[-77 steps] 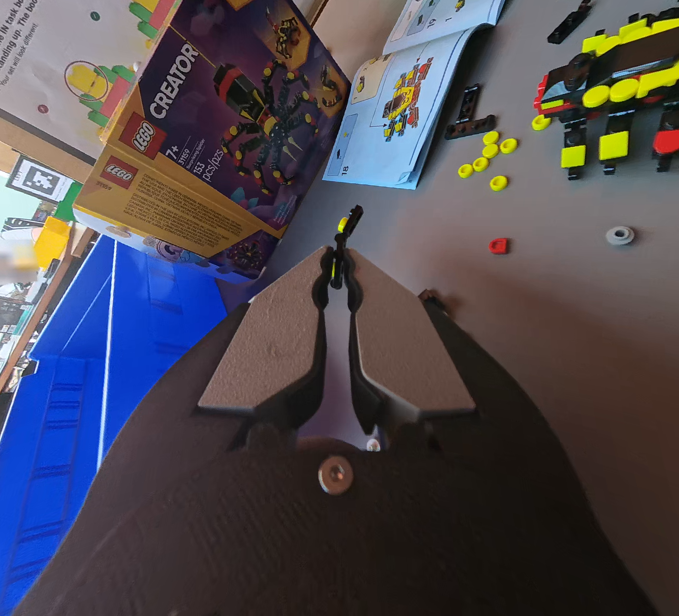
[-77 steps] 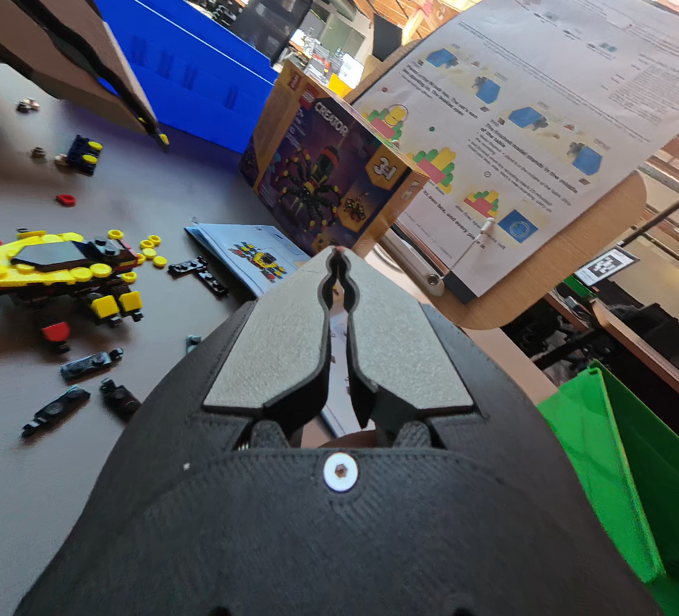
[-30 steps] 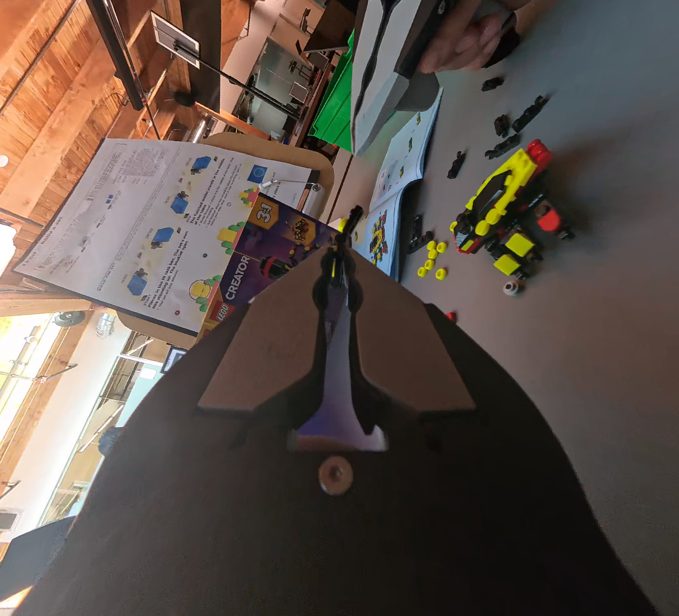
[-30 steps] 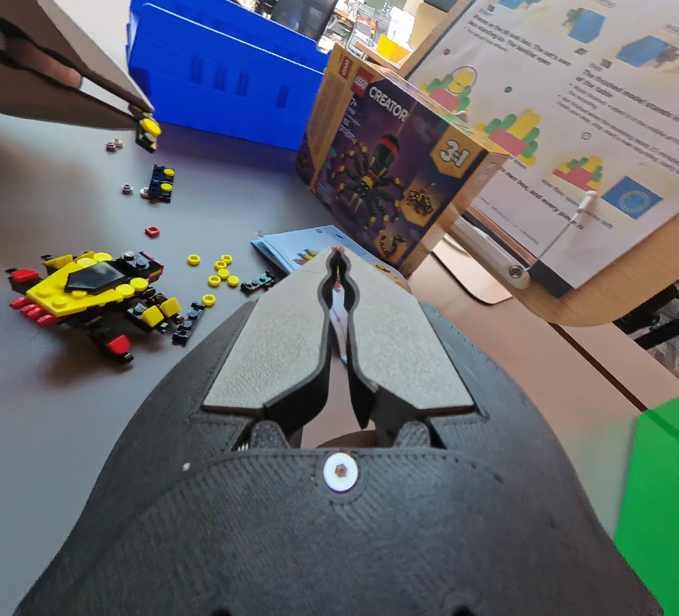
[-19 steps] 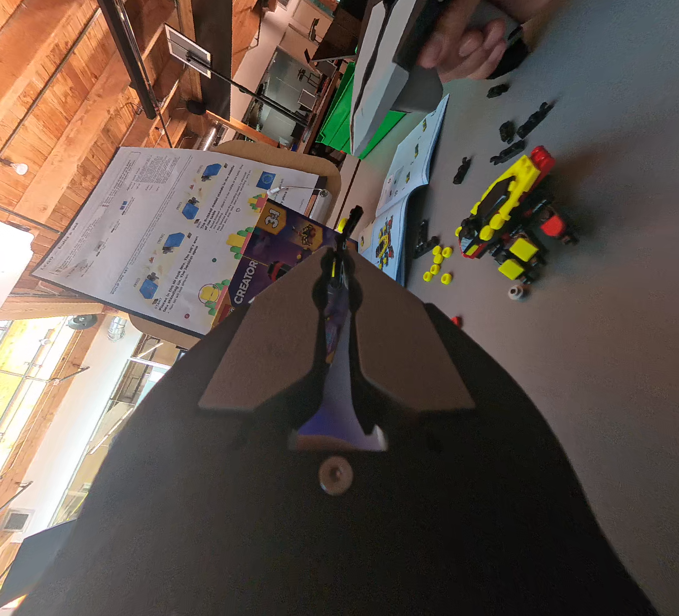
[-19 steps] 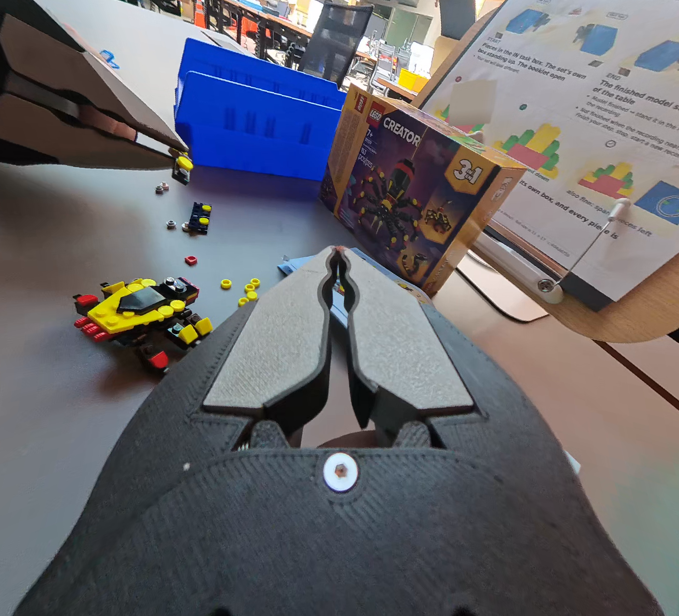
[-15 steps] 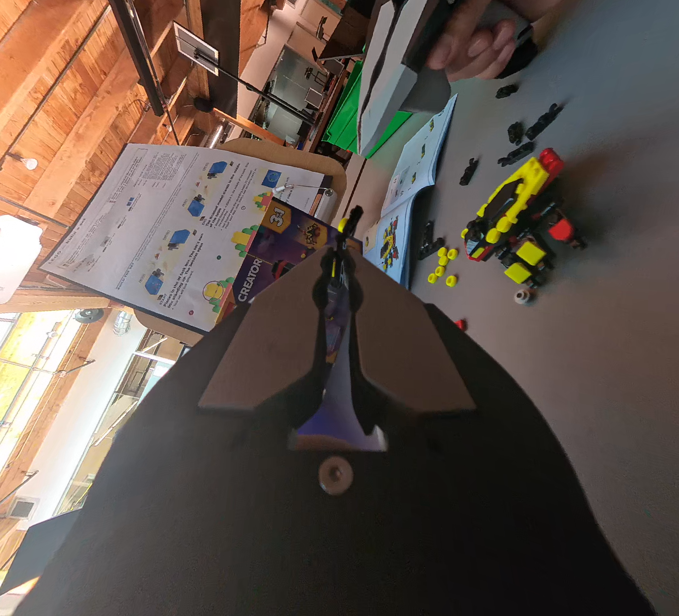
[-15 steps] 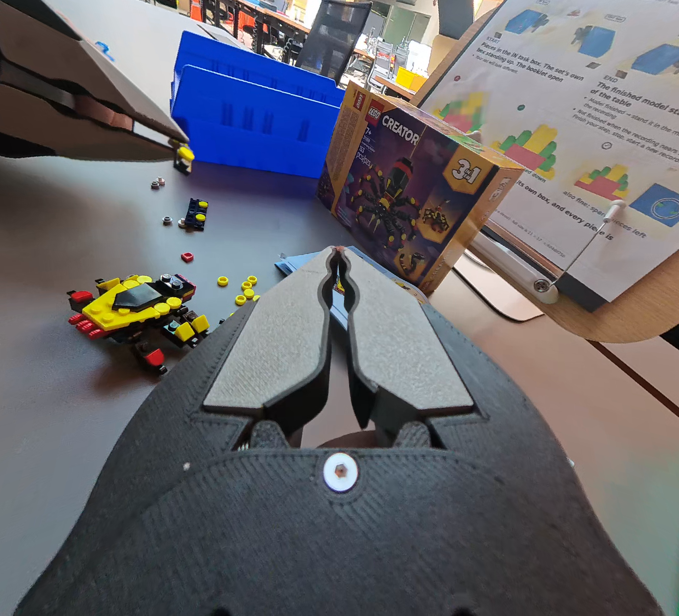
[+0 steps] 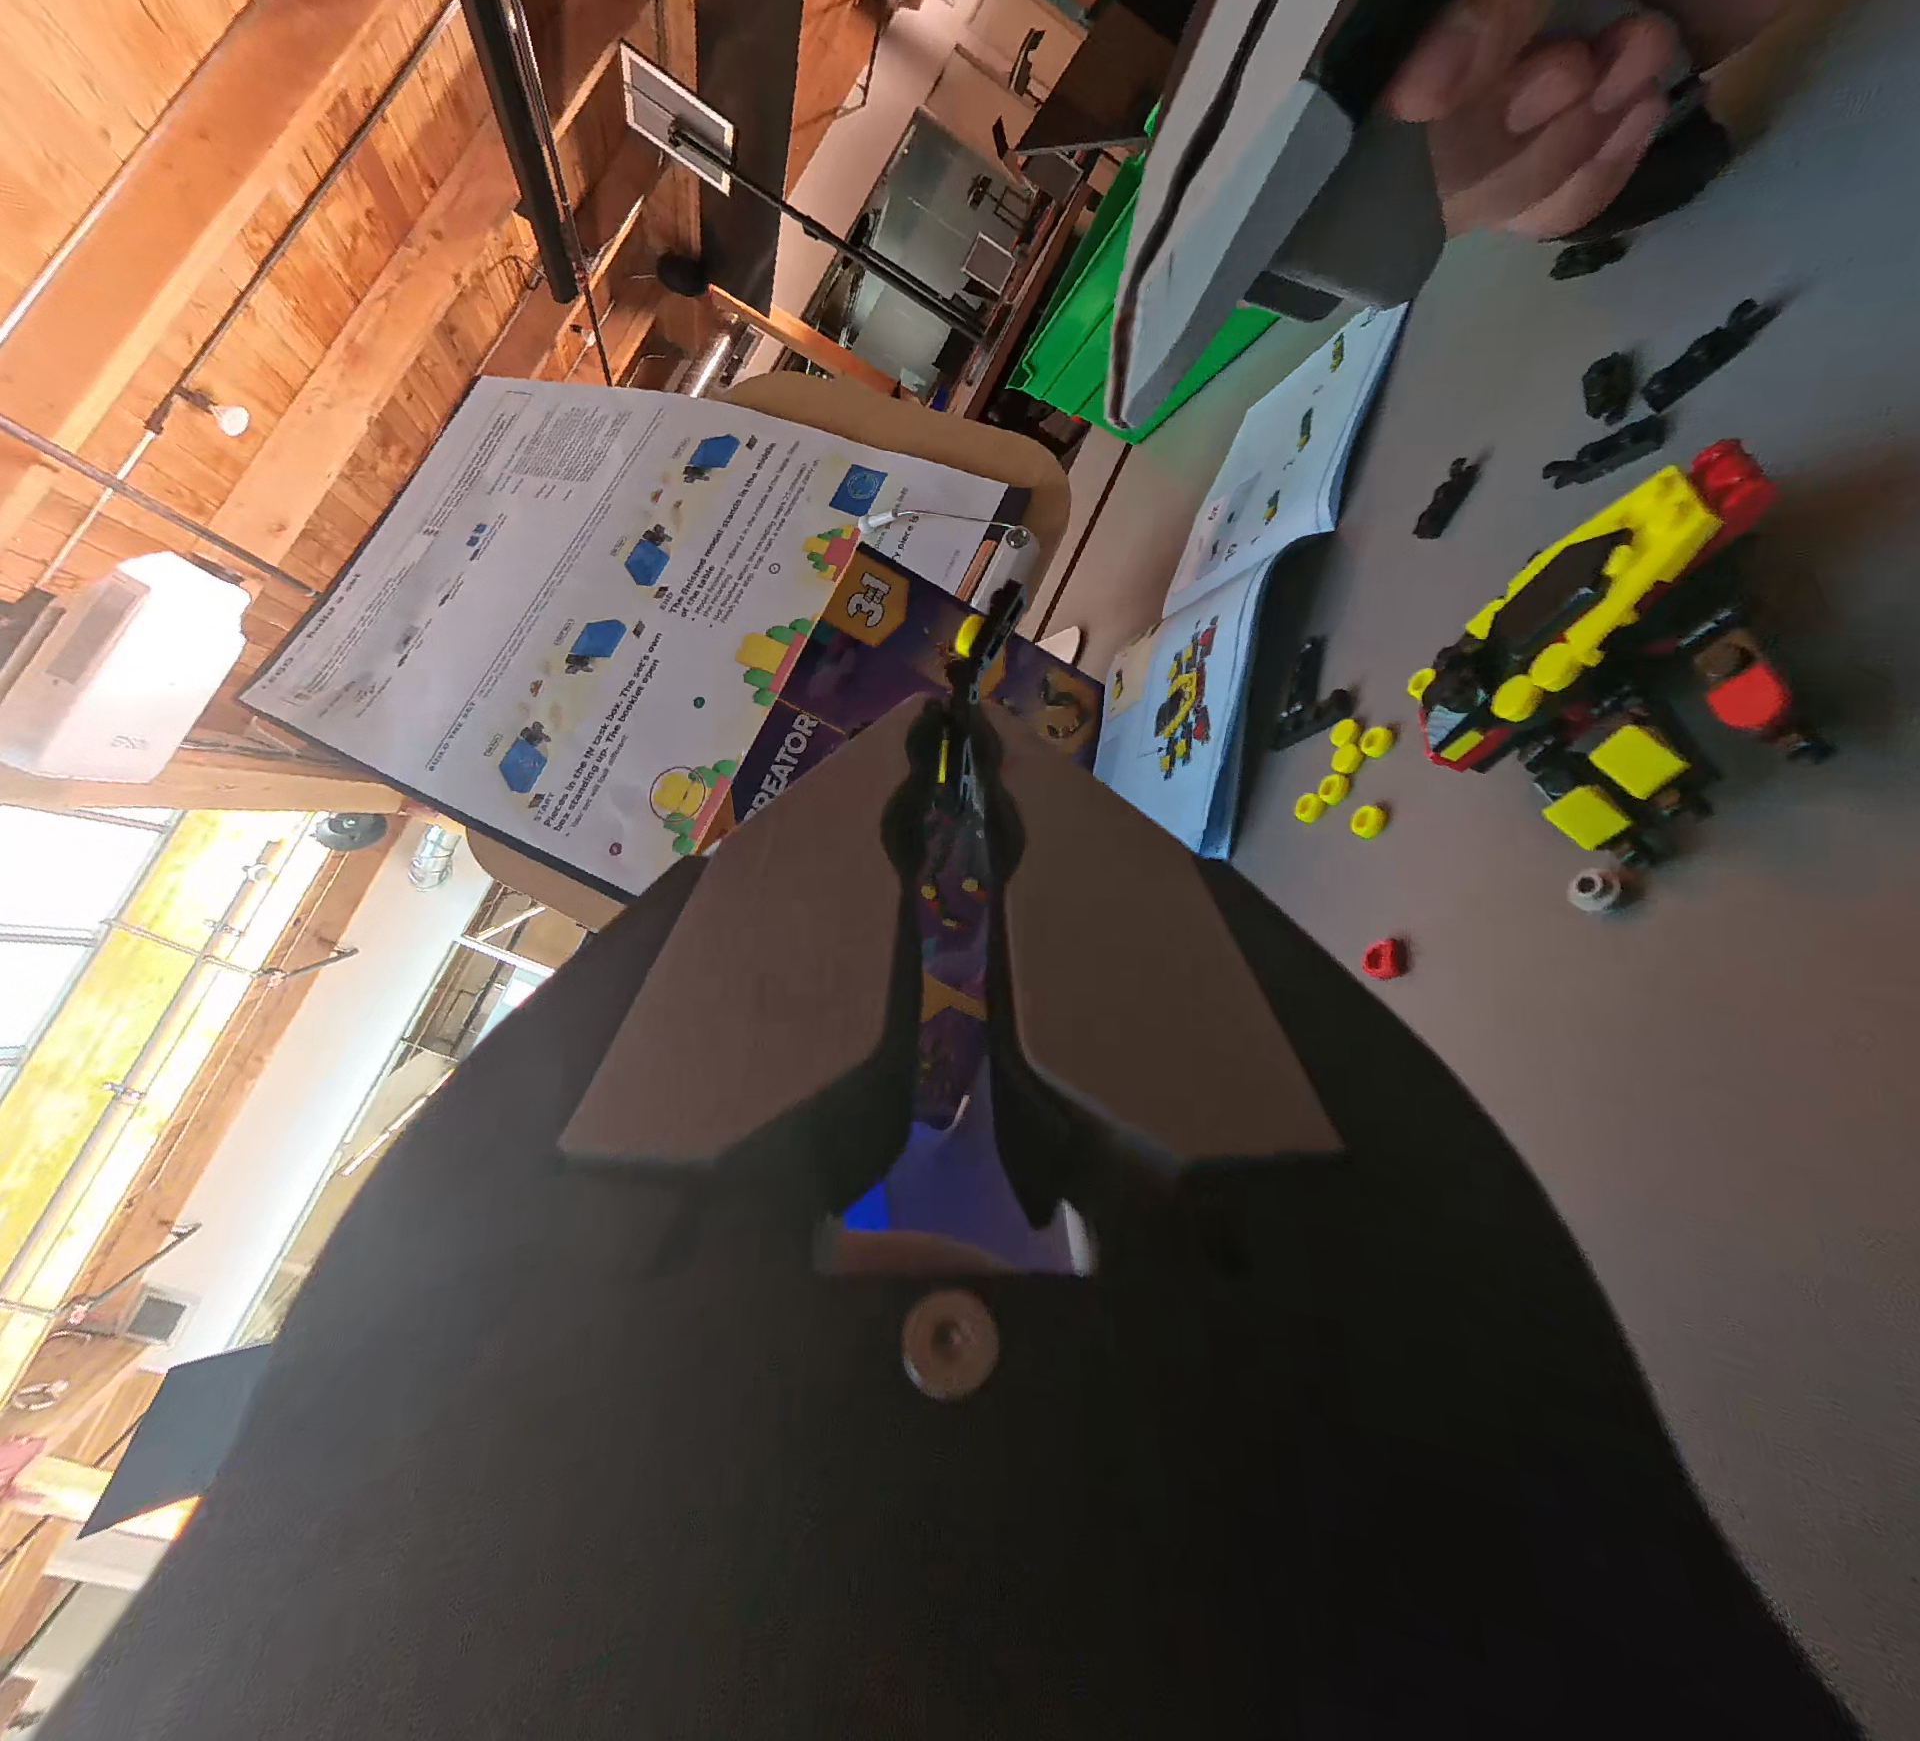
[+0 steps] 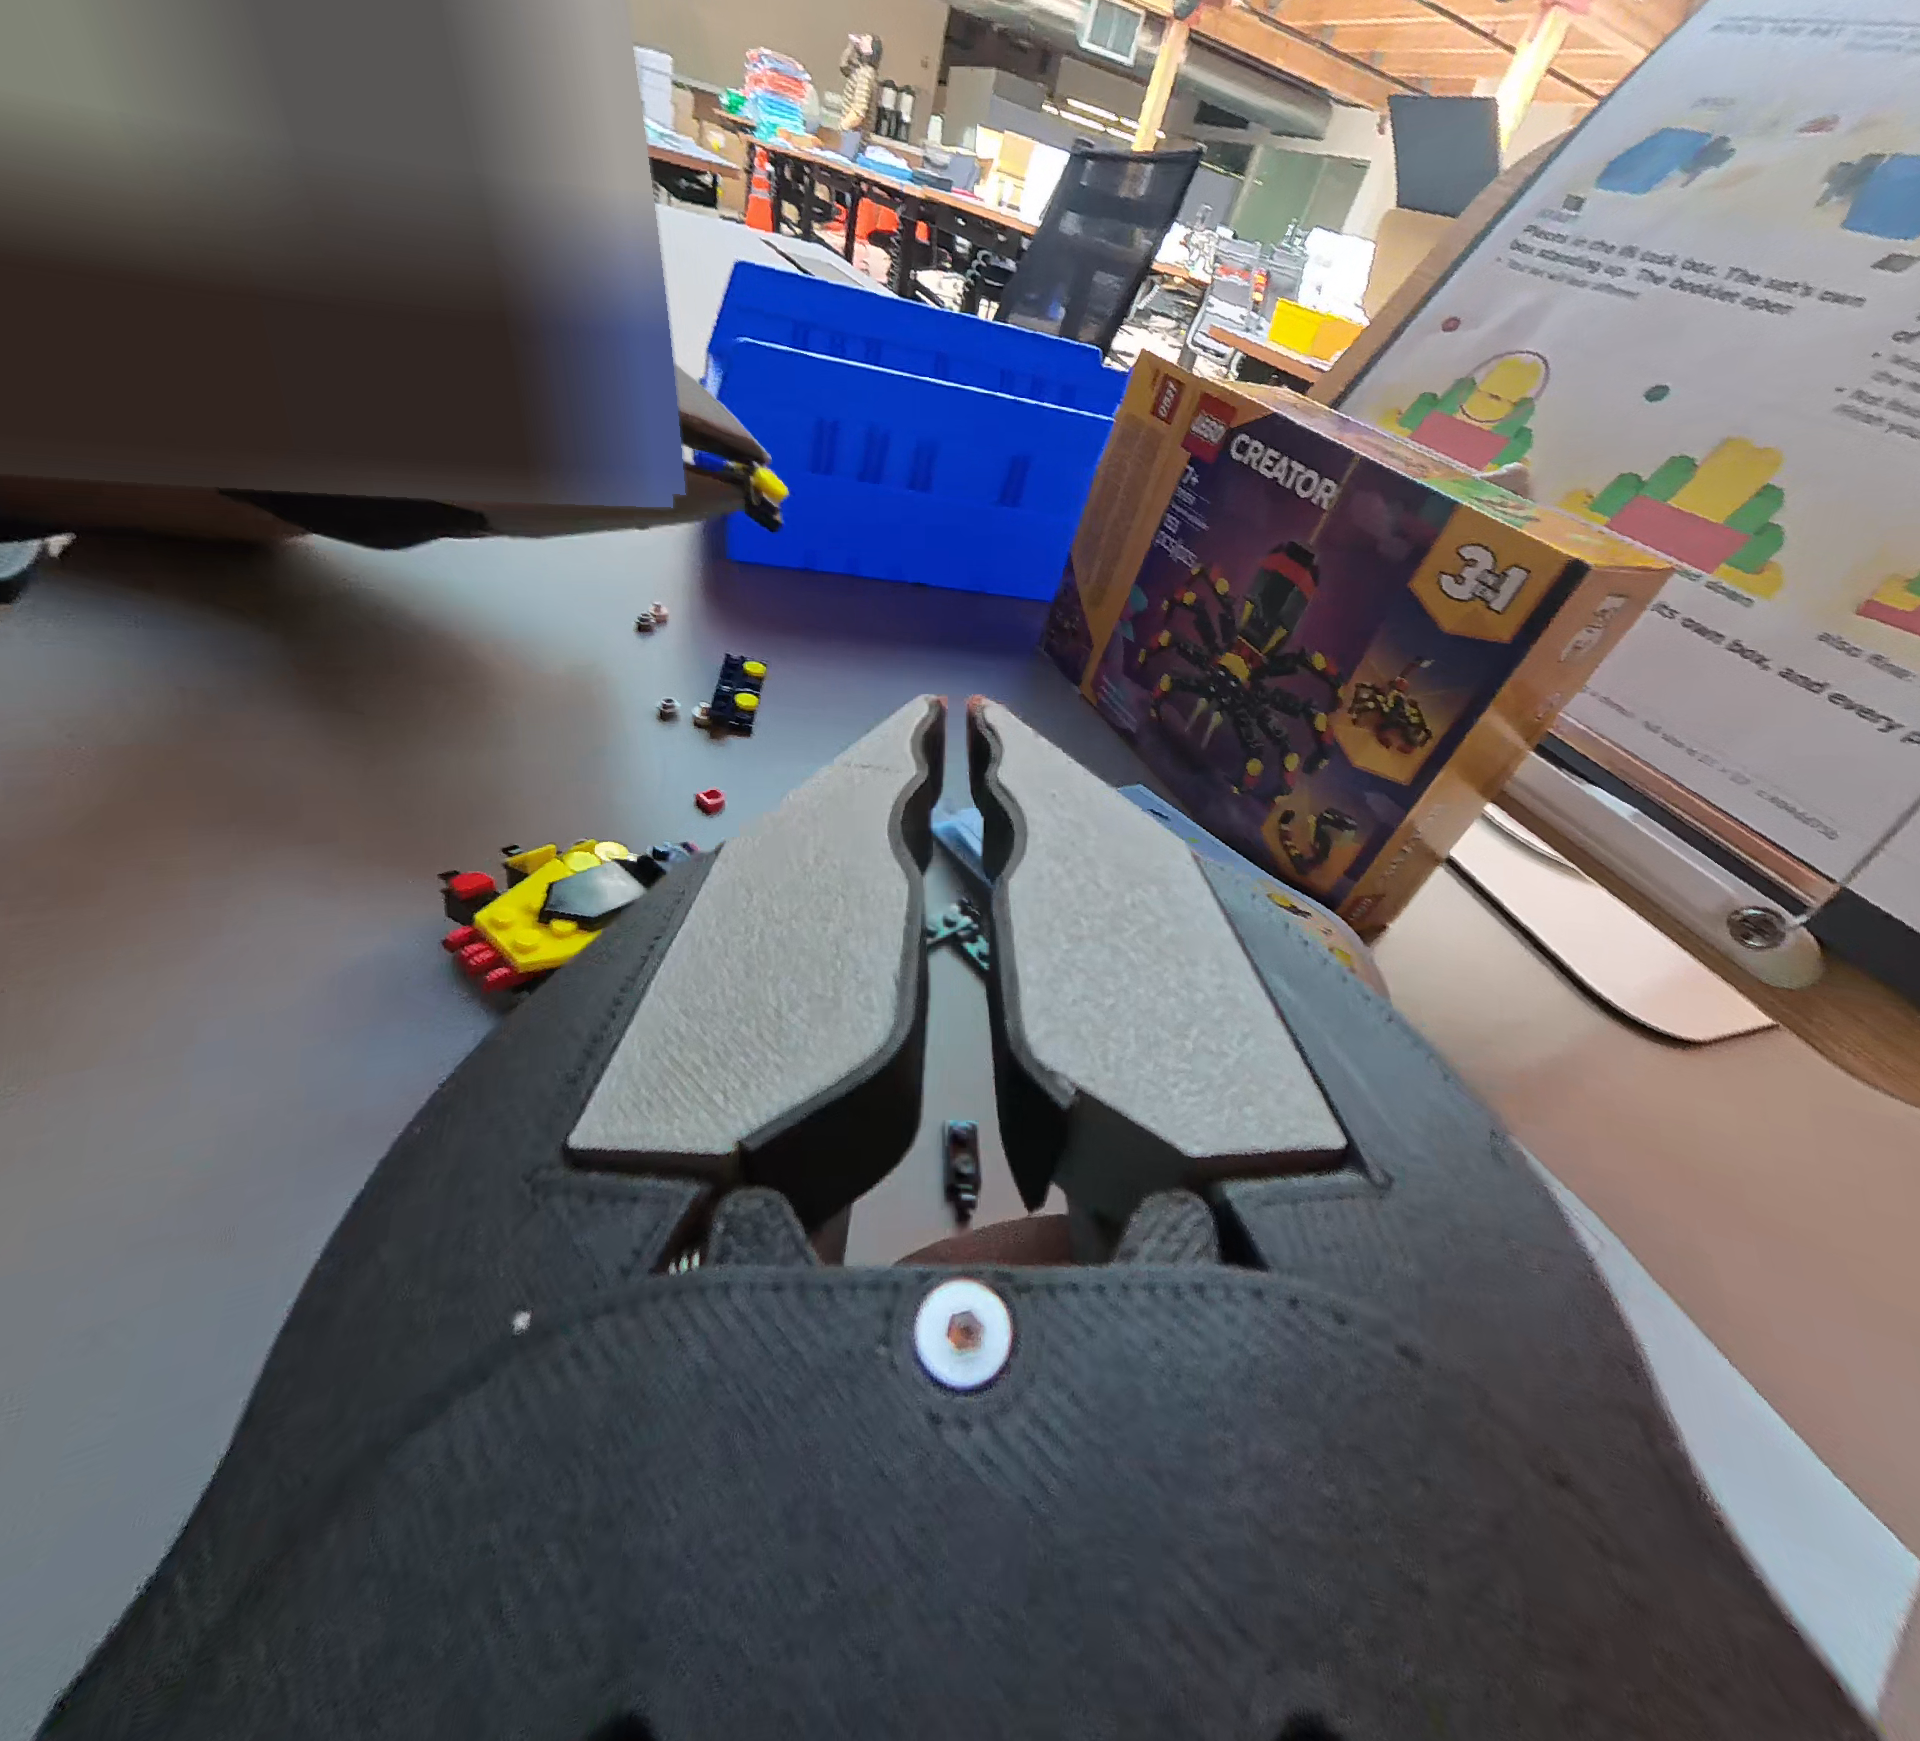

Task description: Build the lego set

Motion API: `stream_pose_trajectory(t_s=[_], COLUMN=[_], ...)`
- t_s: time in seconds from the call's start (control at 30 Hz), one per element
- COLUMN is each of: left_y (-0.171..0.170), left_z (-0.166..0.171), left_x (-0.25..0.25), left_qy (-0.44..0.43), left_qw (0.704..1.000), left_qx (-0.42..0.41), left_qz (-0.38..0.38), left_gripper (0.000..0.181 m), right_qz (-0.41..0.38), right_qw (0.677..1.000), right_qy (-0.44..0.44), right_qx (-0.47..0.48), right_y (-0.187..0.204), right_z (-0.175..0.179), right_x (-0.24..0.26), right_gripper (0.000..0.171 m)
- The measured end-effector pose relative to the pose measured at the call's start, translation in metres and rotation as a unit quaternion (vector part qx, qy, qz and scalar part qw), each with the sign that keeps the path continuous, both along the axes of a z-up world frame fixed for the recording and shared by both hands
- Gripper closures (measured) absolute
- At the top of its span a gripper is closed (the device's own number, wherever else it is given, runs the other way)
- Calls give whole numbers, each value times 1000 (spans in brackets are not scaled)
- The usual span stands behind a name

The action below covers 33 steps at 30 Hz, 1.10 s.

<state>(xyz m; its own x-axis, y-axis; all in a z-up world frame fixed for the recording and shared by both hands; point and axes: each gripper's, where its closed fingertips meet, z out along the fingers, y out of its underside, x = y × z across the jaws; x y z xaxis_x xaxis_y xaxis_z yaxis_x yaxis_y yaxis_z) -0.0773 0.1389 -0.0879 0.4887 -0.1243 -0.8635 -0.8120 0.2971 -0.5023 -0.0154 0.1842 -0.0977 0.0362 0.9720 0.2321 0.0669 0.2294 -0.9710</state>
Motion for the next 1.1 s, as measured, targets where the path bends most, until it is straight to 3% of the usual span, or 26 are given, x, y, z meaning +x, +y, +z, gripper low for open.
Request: stream_pose_trajectory(t_s=[1.1], left_y=[-7], left_z=[-19], left_x=[30], left_qy=[48], left_qw=[998], left_qx=[-10], left_qz=[-48], left_gripper=[180], right_qz=[99], right_qw=[995], right_qy=[-7], right_qx=[3], right_y=[-49], right_z=[-2], right_x=[-8], right_gripper=[160])
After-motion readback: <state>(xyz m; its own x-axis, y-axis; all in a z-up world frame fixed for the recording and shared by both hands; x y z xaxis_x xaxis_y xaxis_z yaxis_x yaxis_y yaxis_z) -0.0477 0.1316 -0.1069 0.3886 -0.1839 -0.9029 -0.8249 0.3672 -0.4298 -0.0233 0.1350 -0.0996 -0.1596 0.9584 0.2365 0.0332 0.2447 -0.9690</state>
